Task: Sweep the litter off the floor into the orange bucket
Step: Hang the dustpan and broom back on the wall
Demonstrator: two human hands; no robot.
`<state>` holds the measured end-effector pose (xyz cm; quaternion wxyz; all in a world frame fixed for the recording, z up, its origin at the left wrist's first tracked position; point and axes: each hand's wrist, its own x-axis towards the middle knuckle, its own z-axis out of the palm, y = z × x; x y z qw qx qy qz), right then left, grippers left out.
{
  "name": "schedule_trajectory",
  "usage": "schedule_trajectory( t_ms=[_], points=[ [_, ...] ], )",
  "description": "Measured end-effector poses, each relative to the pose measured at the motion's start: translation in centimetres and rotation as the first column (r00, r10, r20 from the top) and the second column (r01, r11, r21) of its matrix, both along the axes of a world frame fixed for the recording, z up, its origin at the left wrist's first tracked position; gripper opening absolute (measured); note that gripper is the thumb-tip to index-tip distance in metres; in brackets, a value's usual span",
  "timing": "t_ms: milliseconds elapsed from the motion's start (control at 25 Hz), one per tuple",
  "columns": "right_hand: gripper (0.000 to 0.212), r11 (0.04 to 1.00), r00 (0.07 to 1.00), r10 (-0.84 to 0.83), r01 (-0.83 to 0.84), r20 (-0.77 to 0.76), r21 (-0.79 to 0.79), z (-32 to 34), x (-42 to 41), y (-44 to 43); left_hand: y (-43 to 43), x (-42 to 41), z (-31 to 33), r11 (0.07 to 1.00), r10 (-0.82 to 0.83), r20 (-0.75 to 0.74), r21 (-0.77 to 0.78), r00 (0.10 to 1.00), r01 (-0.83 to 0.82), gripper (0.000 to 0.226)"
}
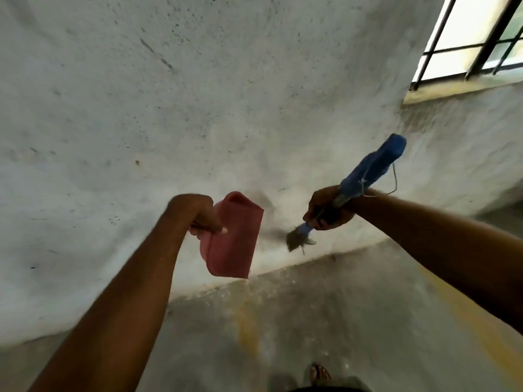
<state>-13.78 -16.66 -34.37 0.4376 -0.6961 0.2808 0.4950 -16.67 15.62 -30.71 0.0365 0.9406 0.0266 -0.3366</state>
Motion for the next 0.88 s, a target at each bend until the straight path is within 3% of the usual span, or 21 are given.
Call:
schedule_trajectory(
  t_ms=[80,200,320,480,560,600,680,760,800,880],
  points=[
    [0.042,0.989,0.993,-0.013,-0.005,0.118,0.148,2.9,3.5,-1.4,0.0,1.4,2.3,0.996,-0.019,0.093,0.086,0.996,0.011,0.058],
    [0.056,0.931,0.986,-0.098,0.043,0.133,0.363,5.6,7.2,-1.5,0.5,2.6,5.5,0.977,-0.084,0.274,0.214,0.958,0.024,0.067],
    [0.061,0.865,0.963,-0.205,0.094,0.176,0.492,7.3,10.9,-0.4,1.8,3.4,7.9,0.952,-0.098,0.369,0.305,0.924,-0.021,0.072],
    [0.048,0.800,0.947,-0.208,0.022,0.244,0.600,7.8,12.3,1.4,4.2,4.6,10.1,0.915,-0.117,0.363,0.400,0.925,-0.042,0.072],
    [0.030,0.879,0.891,-0.075,-0.153,0.448,0.452,7.5,12.1,3.3,5.6,5.5,11.0,0.917,-0.119,0.326,0.398,0.938,-0.022,0.069],
    [0.043,0.930,0.794,0.019,-0.237,0.608,0.280,7.1,12.0,4.4,6.2,6.1,11.5,0.922,-0.119,0.298,0.387,0.947,-0.006,0.067],
    [0.075,0.946,0.482,0.264,-0.299,0.836,-0.126,6.6,11.9,6.4,7.1,7.4,13.0,0.925,-0.136,0.260,0.379,0.956,0.029,0.065],
    [0.071,0.873,0.243,0.487,-0.179,0.839,-0.455,7.1,11.6,7.8,7.4,8.6,14.9,0.915,-0.210,0.299,0.396,0.931,0.079,0.067],
    [0.066,0.811,0.170,0.584,-0.083,0.794,-0.579,7.6,11.6,8.5,7.5,9.1,16.0,0.906,-0.260,0.351,0.412,0.899,0.101,0.070],
    [0.058,0.743,0.092,0.660,0.068,0.746,-0.666,9.3,11.3,9.8,7.4,10.1,18.0,0.891,-0.355,0.470,0.432,0.808,0.141,0.074]
  ],
)
